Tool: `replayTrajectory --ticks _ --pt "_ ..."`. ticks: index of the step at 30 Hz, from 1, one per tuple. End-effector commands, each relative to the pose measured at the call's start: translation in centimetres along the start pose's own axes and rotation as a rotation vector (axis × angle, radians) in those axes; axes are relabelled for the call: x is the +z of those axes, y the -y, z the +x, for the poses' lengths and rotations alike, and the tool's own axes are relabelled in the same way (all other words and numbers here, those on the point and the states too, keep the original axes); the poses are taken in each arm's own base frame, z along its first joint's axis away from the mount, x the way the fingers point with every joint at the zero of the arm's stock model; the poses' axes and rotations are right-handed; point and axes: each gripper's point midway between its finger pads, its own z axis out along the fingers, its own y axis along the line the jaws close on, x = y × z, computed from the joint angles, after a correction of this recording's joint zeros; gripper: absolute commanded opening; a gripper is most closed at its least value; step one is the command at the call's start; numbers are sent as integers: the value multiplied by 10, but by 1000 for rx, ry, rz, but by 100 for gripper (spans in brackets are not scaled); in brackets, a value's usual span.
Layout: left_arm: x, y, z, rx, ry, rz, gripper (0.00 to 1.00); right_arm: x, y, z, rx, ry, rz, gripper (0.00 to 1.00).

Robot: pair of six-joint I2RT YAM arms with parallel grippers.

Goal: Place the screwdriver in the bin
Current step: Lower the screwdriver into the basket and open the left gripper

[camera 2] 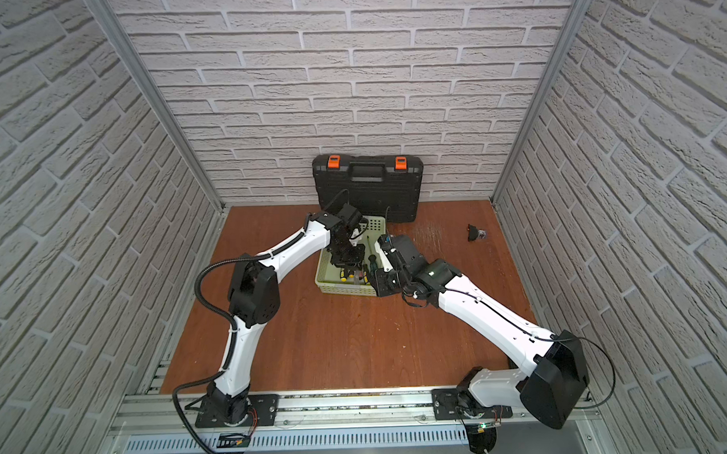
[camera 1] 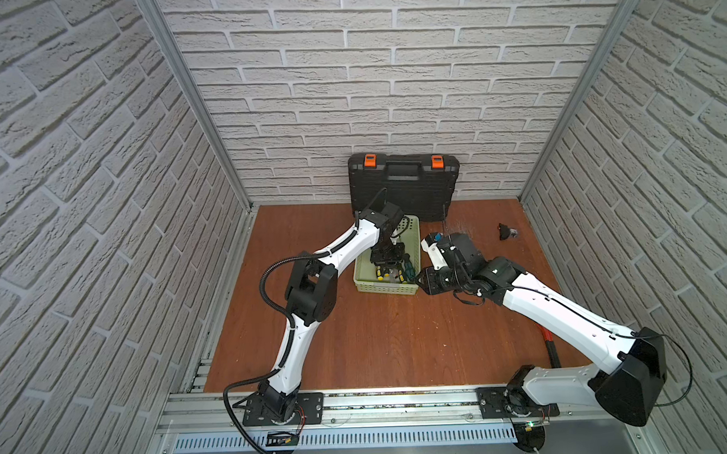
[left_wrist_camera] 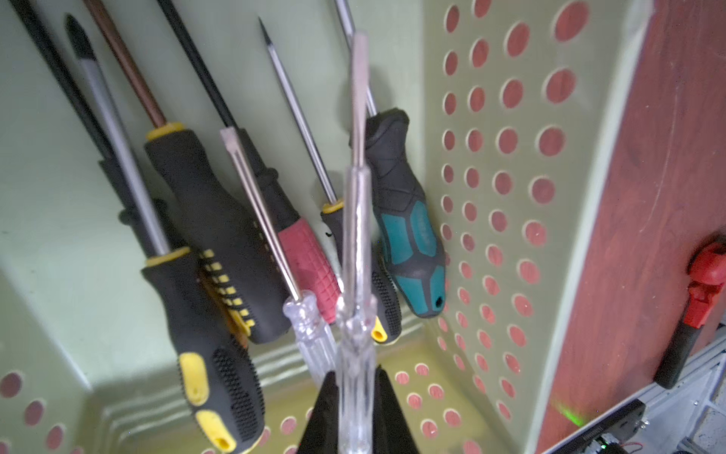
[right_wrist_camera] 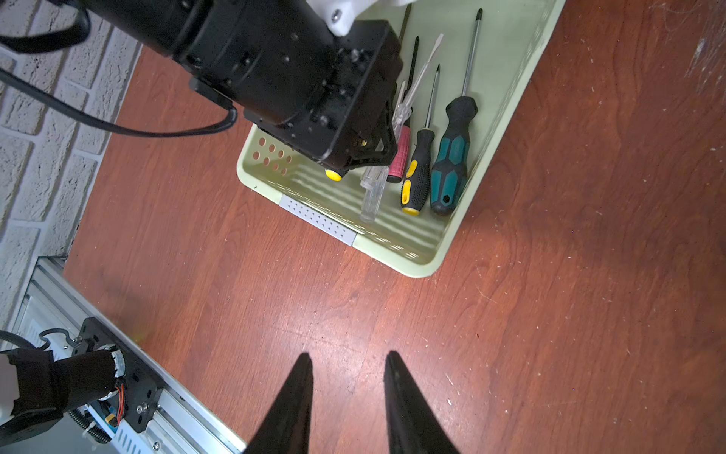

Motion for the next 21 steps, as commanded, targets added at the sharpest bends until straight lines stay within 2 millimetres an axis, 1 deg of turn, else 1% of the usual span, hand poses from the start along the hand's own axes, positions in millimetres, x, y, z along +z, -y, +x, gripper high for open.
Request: replayTrajectory --ticks 1,6,10,12,13,14,17,18,21 --pt "15 -8 3 -19 -15 -33 3 -3 -6 -6 -8 37 -31 33" --pt "23 -16 3 -28 -21 -64 5 -5 -2 -4 -15 38 -15 33" --pt "31 -16 4 -29 -32 -62 8 -7 0 -3 -19 40 -6 33" --pt "33 -16 5 -27 -30 -64 12 -7 1 -3 -19 44 0 33" --pt "32 -17 4 -26 -27 -66 19 -8 2 -3 -19 45 3 33" --pt "31 -17 4 -24 -21 -67 26 -9 2 -4 -24 48 7 33" --pt "19 -13 0 -14 19 -65 36 -11 4 -6 -36 52 22 34" --pt "13 -11 -2 -7 36 -63 38 -13 4 -8 -41 57 29 34" --pt "-9 -6 -6 2 84 -55 39 -19 3 -14 -54 69 38 34"
